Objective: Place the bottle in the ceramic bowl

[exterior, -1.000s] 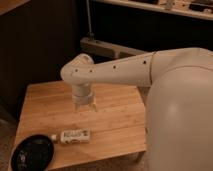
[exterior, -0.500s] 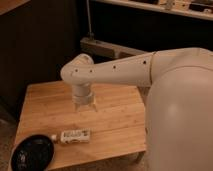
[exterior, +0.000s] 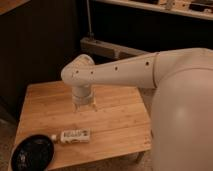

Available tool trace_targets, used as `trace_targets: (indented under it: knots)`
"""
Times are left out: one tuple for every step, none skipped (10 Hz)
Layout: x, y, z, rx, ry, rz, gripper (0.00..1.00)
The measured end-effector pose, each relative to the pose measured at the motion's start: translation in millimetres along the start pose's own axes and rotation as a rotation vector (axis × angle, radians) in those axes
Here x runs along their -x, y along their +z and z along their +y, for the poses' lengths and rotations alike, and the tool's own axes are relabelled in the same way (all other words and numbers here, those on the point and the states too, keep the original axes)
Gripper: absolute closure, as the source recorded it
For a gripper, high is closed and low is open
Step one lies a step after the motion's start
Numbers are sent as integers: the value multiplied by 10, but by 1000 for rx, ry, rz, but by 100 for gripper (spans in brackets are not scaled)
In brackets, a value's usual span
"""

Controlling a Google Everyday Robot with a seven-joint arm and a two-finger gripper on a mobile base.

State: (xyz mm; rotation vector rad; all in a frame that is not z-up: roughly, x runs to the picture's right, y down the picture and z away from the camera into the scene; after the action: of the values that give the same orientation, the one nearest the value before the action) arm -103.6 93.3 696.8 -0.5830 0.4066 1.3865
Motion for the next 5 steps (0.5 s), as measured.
trace_targets:
  knots:
    - [-5,-56,-23,53,-129,-65,35]
    - [-8,-104,-42,101,-240,-116,35]
    - [-23,-141,-111,151,-352,-162,35]
    - [-40,-185,-142,210,-494,-211,35]
    - [-43,-215,-146,245,-601,-249,35]
